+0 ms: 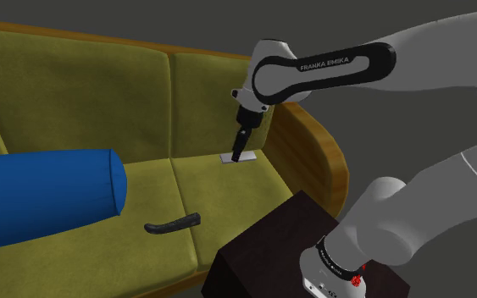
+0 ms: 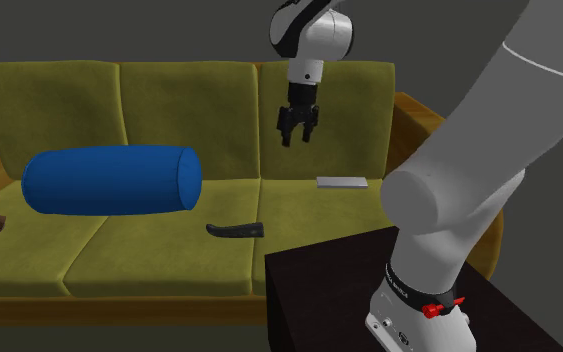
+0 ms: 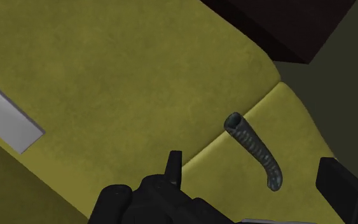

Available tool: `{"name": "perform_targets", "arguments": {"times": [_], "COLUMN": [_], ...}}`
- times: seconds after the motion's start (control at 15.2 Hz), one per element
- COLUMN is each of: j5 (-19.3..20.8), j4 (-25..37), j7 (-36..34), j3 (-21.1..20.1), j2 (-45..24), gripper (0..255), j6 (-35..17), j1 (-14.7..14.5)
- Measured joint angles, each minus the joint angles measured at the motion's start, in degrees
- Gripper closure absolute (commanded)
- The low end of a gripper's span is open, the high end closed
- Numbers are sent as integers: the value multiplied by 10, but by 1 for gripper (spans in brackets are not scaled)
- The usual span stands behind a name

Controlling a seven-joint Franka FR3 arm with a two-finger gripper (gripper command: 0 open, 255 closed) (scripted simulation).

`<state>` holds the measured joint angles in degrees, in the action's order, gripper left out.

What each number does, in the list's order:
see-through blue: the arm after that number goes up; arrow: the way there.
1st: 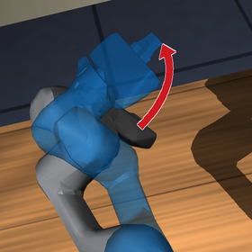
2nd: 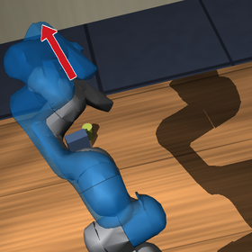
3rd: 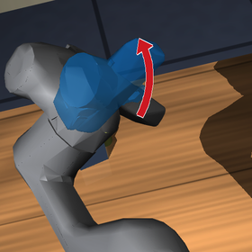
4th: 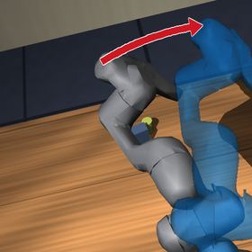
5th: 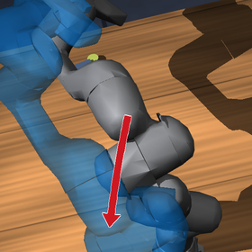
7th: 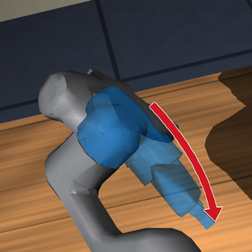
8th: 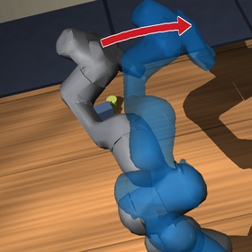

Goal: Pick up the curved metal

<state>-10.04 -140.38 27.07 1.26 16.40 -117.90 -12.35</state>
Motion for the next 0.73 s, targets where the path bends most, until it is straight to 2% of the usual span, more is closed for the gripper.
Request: {"name": "perform_targets", "arguments": {"times": [0.73], "j5": [-15], "j4": [43], "j7": [135], "j3": [-45], "j2": [-209], "gripper": [0], "j6": [-157], "j1": [-60]}}
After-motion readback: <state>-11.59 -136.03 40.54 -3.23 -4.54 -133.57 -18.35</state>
